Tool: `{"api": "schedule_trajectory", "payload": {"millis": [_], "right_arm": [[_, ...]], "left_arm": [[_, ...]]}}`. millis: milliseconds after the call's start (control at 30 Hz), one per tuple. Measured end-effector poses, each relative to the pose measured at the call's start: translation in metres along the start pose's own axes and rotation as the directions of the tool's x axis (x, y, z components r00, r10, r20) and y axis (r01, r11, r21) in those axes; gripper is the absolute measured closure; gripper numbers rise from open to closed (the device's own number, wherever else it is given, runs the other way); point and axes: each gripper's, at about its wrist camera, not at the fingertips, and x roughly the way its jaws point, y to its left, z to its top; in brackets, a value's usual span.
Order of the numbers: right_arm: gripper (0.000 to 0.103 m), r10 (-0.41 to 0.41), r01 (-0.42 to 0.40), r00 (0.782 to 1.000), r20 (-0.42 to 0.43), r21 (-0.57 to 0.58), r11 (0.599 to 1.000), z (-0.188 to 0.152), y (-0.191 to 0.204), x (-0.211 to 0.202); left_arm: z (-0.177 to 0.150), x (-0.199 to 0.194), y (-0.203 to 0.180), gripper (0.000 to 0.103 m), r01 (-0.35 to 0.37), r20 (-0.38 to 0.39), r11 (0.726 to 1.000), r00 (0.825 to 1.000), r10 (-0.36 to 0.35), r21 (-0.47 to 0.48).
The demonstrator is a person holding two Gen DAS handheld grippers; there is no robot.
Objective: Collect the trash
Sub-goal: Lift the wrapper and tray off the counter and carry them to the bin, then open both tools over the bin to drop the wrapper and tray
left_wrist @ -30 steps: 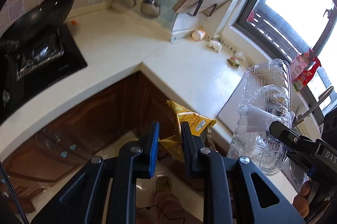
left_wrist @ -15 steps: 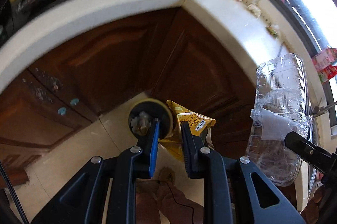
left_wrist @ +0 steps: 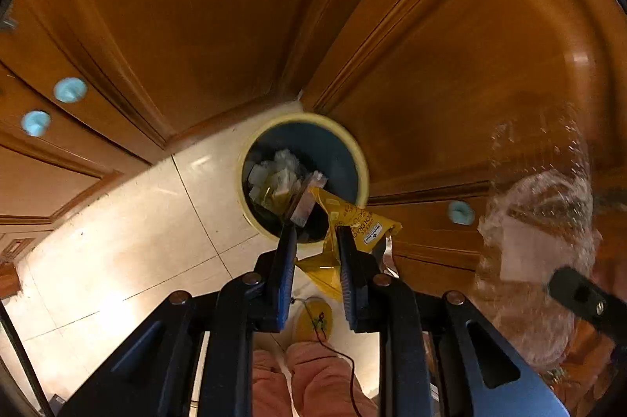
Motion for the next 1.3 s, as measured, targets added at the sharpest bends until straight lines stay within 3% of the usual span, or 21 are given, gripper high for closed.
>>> {"api": "schedule_trajectory", "payload": {"millis": [200, 233, 300, 367, 433, 733, 1033, 1133, 1200, 1300], "right_arm": [[0.087, -0.024, 0.025, 0.998, -0.055, 0.005, 1.000, 0.014, -0.026, 0.052], [0.087, -0.045, 0.044, 0.998, -0.053, -0.022, 0.999, 0.017, -0.026, 0.061], [0.087, -0.039, 0.036, 0.997, -0.074, -0.039, 0.999, 0.019, -0.028, 0.078], [0.087, -0.049, 0.045, 0.996, -0.079, -0.050, 0.998, 0.021, -0.029, 0.095], [0.087, -0.050, 0.045, 0.995, -0.087, -0.060, 0.997, 0.021, -0.027, 0.108], [0.087, -0.091, 0.073, 0.989, -0.115, -0.147, 0.986, 0.022, -0.026, 0.149], [0.084, -0.250, 0.207, 0.957, -0.151, -0.253, 0.945, 0.034, -0.023, 0.204], [0.071, -0.307, 0.264, 0.941, -0.141, -0.257, 0.930, 0.043, -0.025, 0.207], [0.057, -0.315, 0.283, 0.943, -0.108, -0.240, 0.929, 0.046, -0.026, 0.206], [0.057, -0.320, 0.294, 0.943, -0.088, -0.227, 0.929, 0.050, -0.022, 0.198]], "left_arm": [[0.019, 0.075, 0.008, 0.083, -0.026, -0.063, 0.999, 0.998, 0.028, 0.020], [0.022, 0.086, 0.008, 0.079, -0.034, -0.076, 0.999, 0.996, 0.036, 0.025], [0.027, 0.099, 0.010, 0.057, -0.036, -0.092, 0.999, 0.995, 0.038, 0.023], [0.030, 0.108, 0.012, 0.049, -0.047, -0.100, 0.999, 0.994, 0.049, 0.021], [0.031, 0.111, 0.016, 0.048, -0.064, -0.099, 0.998, 0.993, 0.066, 0.027], [0.011, 0.091, 0.057, 0.045, -0.107, -0.085, 0.993, 0.991, 0.103, -0.045], [-0.016, 0.066, 0.091, 0.044, -0.134, -0.050, 0.982, 0.990, 0.129, -0.134], [-0.017, 0.061, 0.095, 0.044, -0.135, -0.042, 0.980, 0.991, 0.130, -0.146], [-0.018, 0.056, 0.099, 0.044, -0.134, -0.036, 0.980, 0.991, 0.130, -0.147], [-0.018, 0.048, 0.098, 0.044, -0.129, -0.019, 0.981, 0.992, 0.128, -0.147]]}}
